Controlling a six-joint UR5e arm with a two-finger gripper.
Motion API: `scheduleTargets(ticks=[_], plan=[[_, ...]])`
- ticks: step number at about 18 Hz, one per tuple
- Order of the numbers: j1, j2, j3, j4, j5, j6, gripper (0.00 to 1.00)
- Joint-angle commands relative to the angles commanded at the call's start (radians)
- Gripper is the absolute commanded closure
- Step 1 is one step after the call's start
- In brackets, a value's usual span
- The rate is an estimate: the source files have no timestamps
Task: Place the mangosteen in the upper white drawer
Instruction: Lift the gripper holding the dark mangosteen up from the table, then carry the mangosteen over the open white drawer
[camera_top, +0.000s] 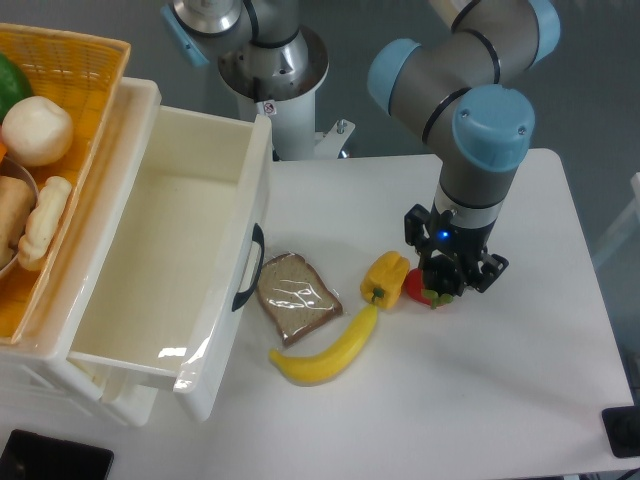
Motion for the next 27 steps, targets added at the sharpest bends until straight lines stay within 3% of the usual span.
scheduleTargets(ticks=[6,10,13,21,24,27], plan=[[-0.017,0.040,0.003,-0.006,-0.020,-0.003,1.00],[-0.025,0.132,-0.009,-0.077,-0.141,-0.015,1.00],[-0.051,0.198,-0.014,-0.087,-0.204,-0.018,1.00],[-0.120,0.373,-0.106,-0.086,-0.351,-0.136,1.00],[-0.182,0.403,-0.159,-0.075,-0.359,-0.169,1.00],[-0.224,0.416,-0.172,-0.074,-0.371,-0.170,1.00]])
